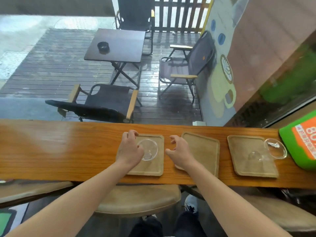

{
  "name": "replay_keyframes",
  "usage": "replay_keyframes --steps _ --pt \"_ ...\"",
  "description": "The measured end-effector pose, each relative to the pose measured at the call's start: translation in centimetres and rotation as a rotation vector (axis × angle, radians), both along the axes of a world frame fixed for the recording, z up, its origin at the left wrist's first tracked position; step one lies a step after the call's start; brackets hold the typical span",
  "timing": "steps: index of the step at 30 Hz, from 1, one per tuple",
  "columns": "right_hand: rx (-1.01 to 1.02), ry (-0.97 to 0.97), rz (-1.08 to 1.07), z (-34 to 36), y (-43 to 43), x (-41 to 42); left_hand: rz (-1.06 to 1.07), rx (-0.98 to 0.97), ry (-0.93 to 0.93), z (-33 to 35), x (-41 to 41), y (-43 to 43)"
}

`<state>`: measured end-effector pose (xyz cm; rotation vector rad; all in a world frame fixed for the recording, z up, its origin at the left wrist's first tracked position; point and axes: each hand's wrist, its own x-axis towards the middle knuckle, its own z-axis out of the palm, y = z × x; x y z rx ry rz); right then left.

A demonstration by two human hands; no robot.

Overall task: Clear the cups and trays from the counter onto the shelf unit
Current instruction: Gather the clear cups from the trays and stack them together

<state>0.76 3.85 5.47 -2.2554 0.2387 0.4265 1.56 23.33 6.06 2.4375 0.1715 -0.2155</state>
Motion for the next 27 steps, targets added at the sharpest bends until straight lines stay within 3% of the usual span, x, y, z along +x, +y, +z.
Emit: replay_keyframes --steps 13,20,27 --pt "-0.048 0.034 -0.385 3.0 -18.2 -5.9 -0.615 0.033 -0.023 2.2 2.2 -21.6" --pt "-0.06 0.105 -0.592 1.6 -27.8 -10.2 -0.798 0.026 0.034 0.9 1.0 -33.2" --pt "-0.044 0.164 -0.641 -0.7 -34.1 -11.6 -0.909 0.056 0.089 -1.5 0.7 -40.0"
